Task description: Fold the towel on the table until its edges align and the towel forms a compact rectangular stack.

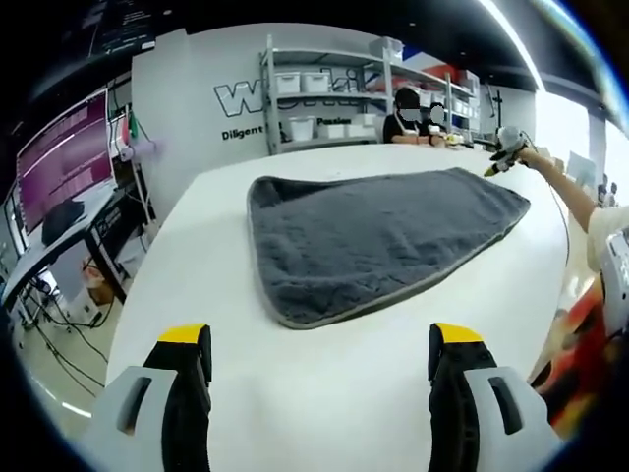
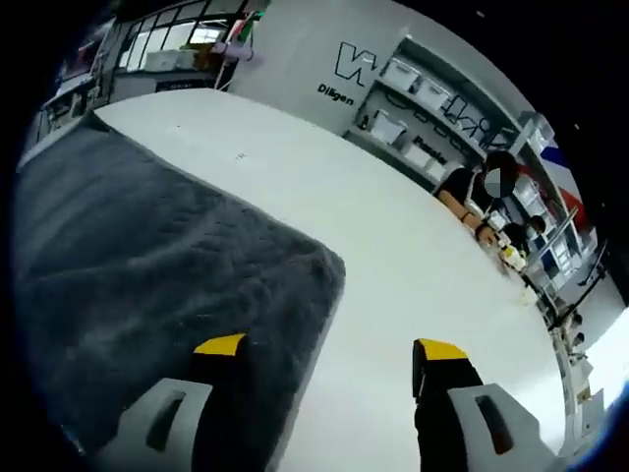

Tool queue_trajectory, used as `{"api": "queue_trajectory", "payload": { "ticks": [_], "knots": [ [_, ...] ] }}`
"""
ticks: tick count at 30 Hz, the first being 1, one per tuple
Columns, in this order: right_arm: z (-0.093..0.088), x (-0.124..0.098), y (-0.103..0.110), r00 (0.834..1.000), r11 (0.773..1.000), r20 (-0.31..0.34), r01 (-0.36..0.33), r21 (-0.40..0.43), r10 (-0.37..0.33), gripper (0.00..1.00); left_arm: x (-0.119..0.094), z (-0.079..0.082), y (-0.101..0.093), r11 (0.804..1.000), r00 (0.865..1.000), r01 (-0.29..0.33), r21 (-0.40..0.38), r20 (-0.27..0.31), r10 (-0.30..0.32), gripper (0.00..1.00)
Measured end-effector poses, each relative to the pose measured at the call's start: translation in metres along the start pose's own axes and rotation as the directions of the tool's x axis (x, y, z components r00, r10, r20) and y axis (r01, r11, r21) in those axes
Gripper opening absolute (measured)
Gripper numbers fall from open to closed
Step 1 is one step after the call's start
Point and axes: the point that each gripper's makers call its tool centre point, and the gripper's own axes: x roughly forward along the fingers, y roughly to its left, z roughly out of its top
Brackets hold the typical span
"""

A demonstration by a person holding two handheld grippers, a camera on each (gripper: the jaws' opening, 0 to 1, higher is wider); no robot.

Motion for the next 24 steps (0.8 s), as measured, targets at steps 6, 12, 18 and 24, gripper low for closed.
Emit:
{"api": "queue_trajectory", "payload": {
  "ticks": [6, 12, 18, 24],
  "knots": [
    [-0.027, -0.034, 0.010, 0.998, 0.995, 0.029, -0.059, 0.077, 0.057, 0.83, 0.006, 0.004, -0.004, 1.000, 1.000, 0.010, 0.004, 0.002, -0.010, 0.90],
    [-0.044, -0.057, 0.025, 0.989, 0.979, 0.080, -0.138, 0.149, 0.127, 0.90, 0.011, 0.008, -0.005, 1.000, 1.000, 0.017, 0.008, 0.004, -0.017, 0.90],
    [-0.063, -0.076, 0.049, 0.976, 0.959, 0.129, -0.198, 0.204, 0.174, 0.95, 0.018, 0.010, -0.007, 1.000, 1.000, 0.018, 0.002, 0.004, -0.018, 0.90],
    [-0.072, -0.096, 0.078, 0.965, 0.947, 0.167, -0.237, 0.215, 0.203, 0.99, 0.027, 0.025, -0.003, 1.000, 1.000, 0.022, -0.005, 0.019, -0.022, 0.90]
  ]
}}
